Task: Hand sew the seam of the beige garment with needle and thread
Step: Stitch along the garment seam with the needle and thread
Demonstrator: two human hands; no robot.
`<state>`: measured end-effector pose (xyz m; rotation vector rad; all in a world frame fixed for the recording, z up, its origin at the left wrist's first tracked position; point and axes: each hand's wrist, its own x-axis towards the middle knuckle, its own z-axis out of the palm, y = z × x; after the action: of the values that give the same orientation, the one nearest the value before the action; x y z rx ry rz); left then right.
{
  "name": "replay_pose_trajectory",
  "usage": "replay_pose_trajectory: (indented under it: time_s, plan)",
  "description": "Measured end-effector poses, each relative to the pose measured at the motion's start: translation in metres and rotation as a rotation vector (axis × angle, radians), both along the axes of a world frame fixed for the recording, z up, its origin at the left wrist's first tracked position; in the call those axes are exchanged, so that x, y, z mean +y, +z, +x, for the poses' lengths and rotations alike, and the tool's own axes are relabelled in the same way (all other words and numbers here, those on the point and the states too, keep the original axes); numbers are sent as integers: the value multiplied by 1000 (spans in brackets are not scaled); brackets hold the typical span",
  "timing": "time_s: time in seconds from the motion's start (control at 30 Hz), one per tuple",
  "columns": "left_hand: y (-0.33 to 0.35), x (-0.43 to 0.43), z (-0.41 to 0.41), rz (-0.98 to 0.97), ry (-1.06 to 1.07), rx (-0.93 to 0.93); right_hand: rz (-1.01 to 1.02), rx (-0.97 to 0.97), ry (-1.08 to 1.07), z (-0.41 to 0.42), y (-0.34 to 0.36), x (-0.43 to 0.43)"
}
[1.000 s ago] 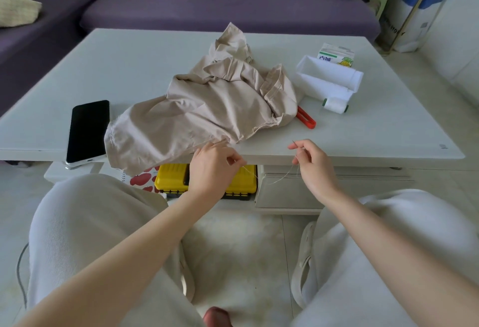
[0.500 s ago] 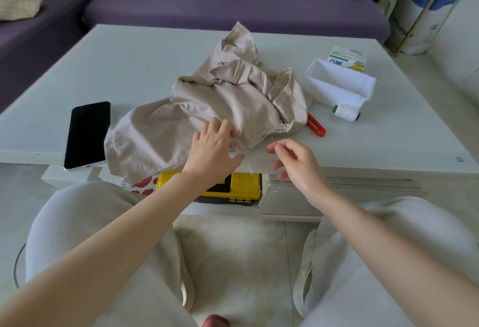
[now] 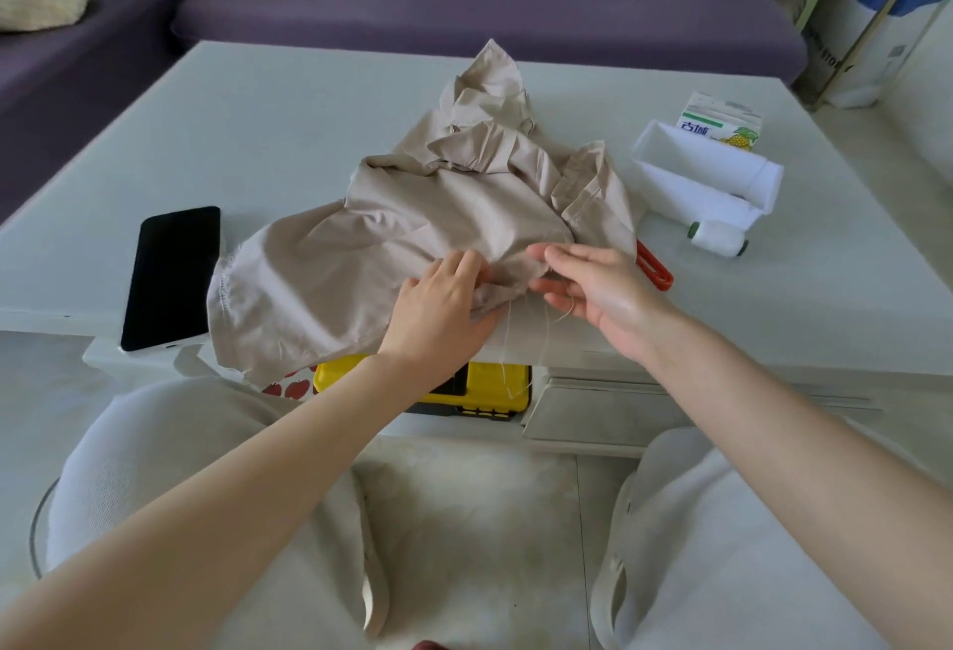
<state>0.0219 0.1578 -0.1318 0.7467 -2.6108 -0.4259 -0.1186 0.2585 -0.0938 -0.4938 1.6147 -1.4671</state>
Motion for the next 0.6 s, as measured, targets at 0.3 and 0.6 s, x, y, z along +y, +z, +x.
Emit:
replay_pose_trajectory:
  time_s: [0.3,0.6]
  plan:
    - [-1,-10,-8,-196,-76,57,-5,-3,-94,-16,-2,-4]
    - [-5,-4,-21,-384,-33,28,0,42,-153,-19,-6,-6]
